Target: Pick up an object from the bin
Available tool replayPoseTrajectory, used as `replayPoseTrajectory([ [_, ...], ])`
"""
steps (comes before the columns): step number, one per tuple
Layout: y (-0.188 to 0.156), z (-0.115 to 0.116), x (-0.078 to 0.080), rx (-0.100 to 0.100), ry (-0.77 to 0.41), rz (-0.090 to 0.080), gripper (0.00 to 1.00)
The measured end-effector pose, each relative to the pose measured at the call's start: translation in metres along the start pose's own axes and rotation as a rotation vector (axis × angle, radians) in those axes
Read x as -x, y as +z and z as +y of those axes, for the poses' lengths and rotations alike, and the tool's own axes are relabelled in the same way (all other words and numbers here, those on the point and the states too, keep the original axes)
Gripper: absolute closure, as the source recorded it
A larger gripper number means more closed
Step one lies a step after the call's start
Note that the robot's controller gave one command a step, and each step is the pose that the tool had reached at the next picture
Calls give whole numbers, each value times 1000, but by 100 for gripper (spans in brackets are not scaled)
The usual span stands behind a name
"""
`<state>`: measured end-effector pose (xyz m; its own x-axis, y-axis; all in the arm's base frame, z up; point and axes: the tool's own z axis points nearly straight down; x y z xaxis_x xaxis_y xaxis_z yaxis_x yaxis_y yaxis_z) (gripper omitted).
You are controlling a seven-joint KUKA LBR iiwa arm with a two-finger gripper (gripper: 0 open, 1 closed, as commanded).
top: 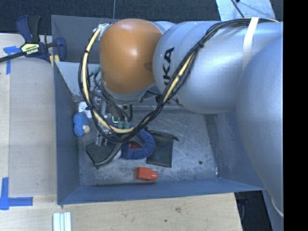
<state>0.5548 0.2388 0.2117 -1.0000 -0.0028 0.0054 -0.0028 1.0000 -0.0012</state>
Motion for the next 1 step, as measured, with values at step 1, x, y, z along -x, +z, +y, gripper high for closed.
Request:
replayPoseTrajectory([
  [1, 66, -74, -40, -4, 62, 2, 0],
])
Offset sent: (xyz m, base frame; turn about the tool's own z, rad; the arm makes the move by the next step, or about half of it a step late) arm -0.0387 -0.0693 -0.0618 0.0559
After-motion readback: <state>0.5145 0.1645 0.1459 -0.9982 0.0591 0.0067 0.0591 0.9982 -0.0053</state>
